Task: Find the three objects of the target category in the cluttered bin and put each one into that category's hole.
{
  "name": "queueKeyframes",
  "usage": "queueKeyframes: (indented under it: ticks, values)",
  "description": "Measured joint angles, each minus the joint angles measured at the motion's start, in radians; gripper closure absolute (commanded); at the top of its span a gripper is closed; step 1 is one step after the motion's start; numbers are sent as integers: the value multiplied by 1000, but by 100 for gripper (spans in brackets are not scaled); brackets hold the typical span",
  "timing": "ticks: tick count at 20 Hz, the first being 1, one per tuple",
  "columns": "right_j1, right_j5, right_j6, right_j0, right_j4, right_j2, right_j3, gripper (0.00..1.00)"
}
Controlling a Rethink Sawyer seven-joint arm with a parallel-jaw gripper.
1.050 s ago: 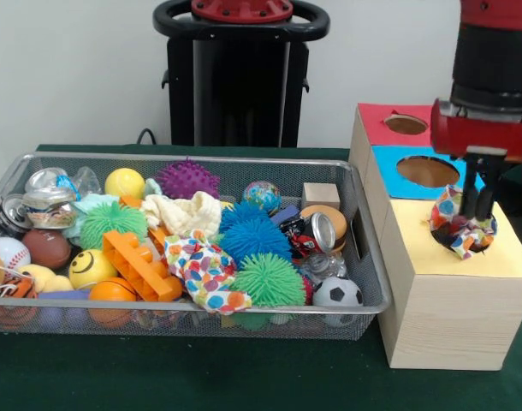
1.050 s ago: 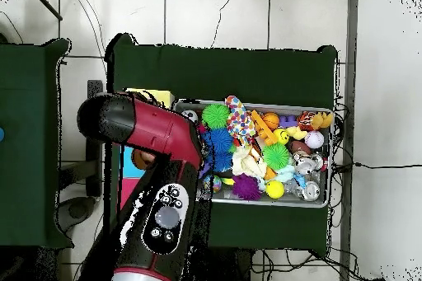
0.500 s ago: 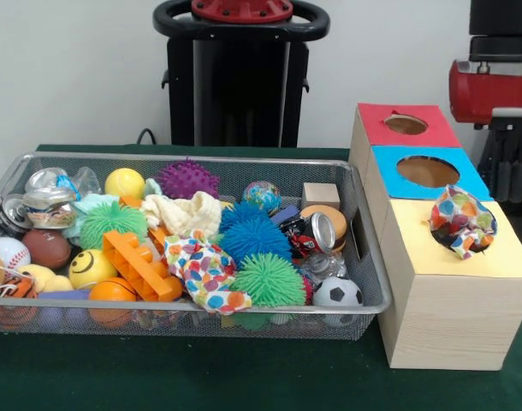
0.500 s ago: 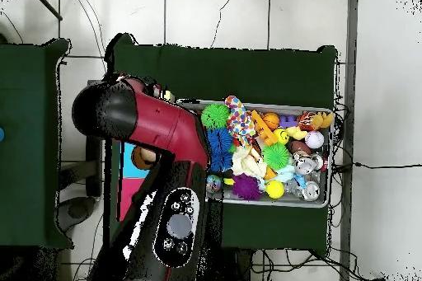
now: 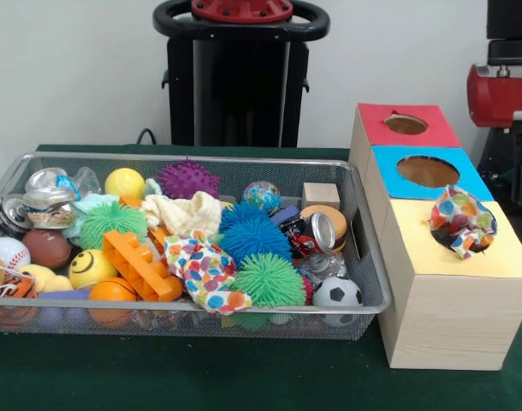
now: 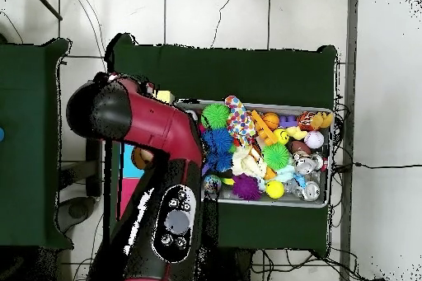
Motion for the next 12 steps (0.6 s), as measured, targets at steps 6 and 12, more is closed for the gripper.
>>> queueKeyframes:
  ticks: [6,12]
  values:
    - [6,-75,0,-10,0,39,26,100]
    - [26,-87,0,1,0,35,31,100]
